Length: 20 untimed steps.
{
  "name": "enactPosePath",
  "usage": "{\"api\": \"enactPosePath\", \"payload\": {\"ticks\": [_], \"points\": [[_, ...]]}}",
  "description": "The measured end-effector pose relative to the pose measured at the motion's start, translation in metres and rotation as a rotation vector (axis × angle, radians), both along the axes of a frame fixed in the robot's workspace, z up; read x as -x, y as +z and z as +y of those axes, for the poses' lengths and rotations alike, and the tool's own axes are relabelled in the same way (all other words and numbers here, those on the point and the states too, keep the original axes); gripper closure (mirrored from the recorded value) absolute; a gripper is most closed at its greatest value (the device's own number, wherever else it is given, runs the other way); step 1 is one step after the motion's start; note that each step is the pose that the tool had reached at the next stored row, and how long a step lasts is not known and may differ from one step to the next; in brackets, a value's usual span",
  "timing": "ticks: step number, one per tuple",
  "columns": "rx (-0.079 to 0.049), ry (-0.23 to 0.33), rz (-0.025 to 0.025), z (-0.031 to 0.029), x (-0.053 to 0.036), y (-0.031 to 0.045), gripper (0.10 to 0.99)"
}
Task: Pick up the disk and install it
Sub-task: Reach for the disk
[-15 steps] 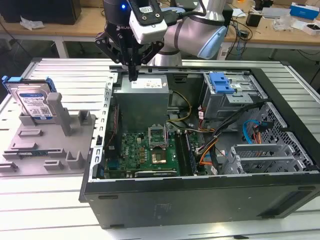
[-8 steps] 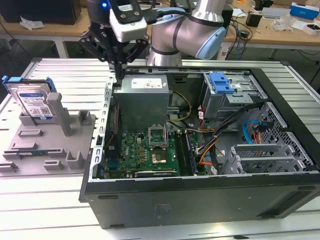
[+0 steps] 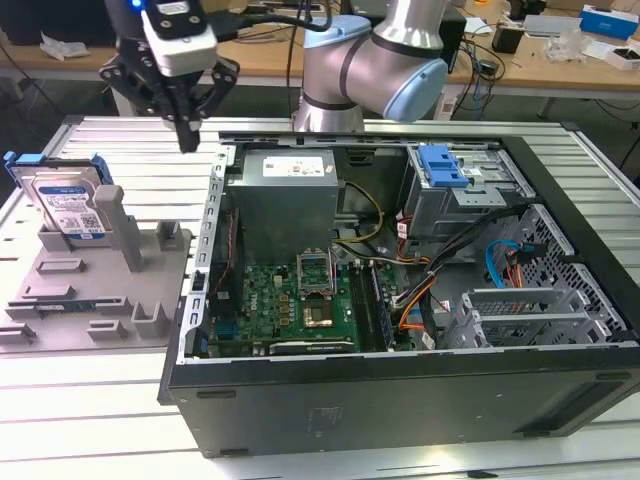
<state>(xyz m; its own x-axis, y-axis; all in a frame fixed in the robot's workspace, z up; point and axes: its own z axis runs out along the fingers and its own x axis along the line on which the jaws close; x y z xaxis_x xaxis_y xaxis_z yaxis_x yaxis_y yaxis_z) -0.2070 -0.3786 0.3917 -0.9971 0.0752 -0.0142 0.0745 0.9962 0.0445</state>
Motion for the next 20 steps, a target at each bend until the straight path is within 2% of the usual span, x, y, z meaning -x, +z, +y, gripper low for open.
{"api": "enactPosePath", "payload": {"ticks": [10,20], "points": [[0.000,0.000,0.0075,0.0127,0.0424,-0.0012,0.980],[0.000,0.000,0.0140,0.0287,0.0771,-0.0026,0.980]]}}
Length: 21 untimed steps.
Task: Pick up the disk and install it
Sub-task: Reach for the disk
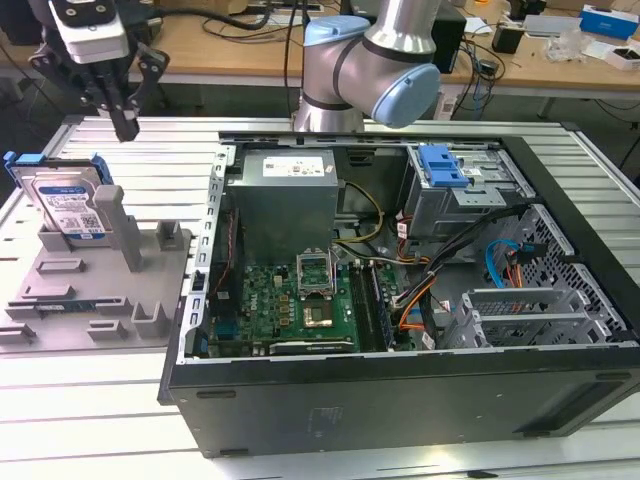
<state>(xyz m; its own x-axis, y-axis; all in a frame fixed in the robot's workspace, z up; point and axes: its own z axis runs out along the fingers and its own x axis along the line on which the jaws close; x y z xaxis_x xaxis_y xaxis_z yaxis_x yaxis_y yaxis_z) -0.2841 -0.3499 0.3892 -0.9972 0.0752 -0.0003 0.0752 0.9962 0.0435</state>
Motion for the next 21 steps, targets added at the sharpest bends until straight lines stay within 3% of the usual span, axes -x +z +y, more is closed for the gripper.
{"api": "enactPosePath", "payload": {"ticks": [1,7,14,21], "points": [[0.000,0.000,0.0023,0.0057,0.0105,-0.0004,0.980],[0.000,0.000,0.0062,0.0159,0.0289,-0.0011,0.980],[0.000,0.000,0.0138,0.0298,0.0570,-0.0025,0.980],[0.000,0.000,0.0185,0.0303,0.0592,-0.0026,0.980]]}}
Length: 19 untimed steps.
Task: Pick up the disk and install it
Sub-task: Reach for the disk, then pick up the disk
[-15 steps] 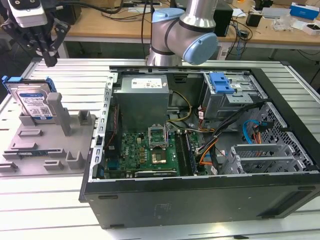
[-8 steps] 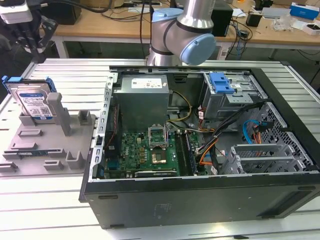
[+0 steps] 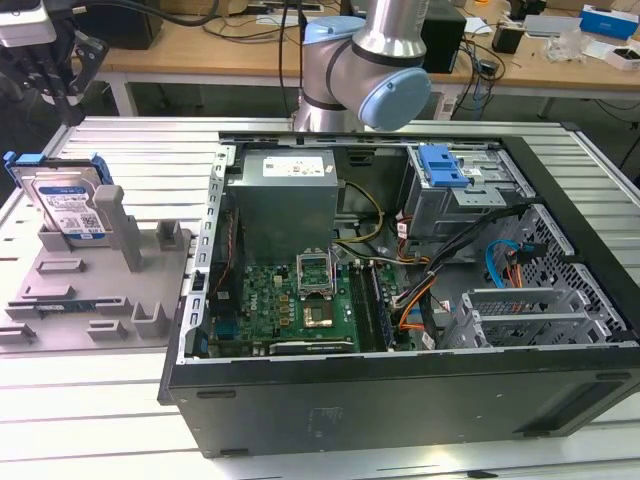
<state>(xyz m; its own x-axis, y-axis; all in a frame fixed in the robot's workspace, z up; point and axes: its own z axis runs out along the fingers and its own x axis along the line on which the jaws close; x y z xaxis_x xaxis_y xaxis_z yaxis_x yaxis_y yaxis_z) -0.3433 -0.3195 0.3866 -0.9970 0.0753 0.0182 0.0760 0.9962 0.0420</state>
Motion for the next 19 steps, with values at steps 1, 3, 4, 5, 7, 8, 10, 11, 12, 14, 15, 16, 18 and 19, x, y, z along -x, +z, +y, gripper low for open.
{"api": "enactPosePath", "payload": {"ticks": [1,3,4,5,7,8,10,11,12,14,15,16,18,19], "points": [[0.000,0.000,0.0002,0.0000,0.0000,0.0000,0.980],[0.000,0.000,0.0004,0.0000,0.0000,0.0000,0.980],[0.000,0.000,0.0007,0.0000,0.0000,0.0000,0.980],[0.000,0.000,0.0008,0.0000,0.0000,0.0000,0.980],[0.000,0.000,0.0013,0.0000,0.0000,0.0000,0.980],[0.000,0.000,0.0016,0.0000,0.0000,0.0000,0.980],[0.000,0.000,0.0019,0.0000,0.0000,0.0000,0.980],[0.000,0.000,0.0021,0.0000,0.0000,0.0000,0.980],[0.000,0.000,0.0022,0.0000,0.0000,0.0000,0.980],[0.001,0.020,0.0019,0.0000,0.0000,-0.0003,0.980],[0.001,0.060,0.0020,0.0001,0.0000,-0.0006,0.980],[0.001,0.095,0.0020,0.0002,0.0000,-0.0009,0.980],[0.001,0.184,0.0021,0.0003,0.0000,-0.0013,0.980],[0.001,0.210,0.0021,0.0004,0.0000,-0.0014,0.980]]}}
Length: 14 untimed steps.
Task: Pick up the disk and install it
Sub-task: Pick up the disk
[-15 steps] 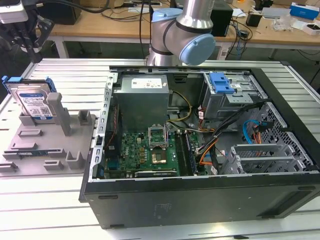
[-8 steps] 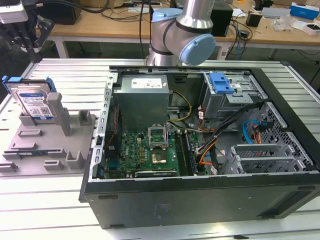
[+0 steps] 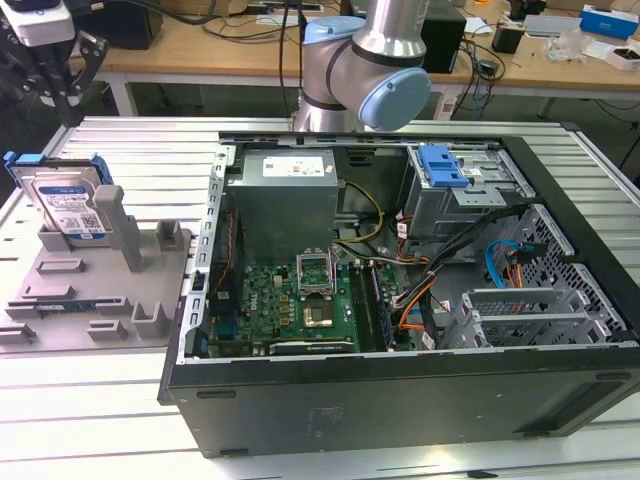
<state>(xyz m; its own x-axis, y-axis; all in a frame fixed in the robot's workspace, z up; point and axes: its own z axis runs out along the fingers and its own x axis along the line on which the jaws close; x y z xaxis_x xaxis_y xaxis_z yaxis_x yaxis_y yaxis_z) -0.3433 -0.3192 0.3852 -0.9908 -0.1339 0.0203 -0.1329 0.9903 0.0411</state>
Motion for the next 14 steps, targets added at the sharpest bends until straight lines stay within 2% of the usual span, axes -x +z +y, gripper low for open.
{"api": "enactPosePath", "payload": {"ticks": [11,13,14], "points": [[0.000,0.220,0.0000,0.0007,0.0000,-0.0006,0.973],[0.000,0.256,-0.0001,0.0008,0.0000,-0.0008,0.851],[0.000,0.292,-0.0001,0.0008,0.0000,-0.0009,0.792]]}}
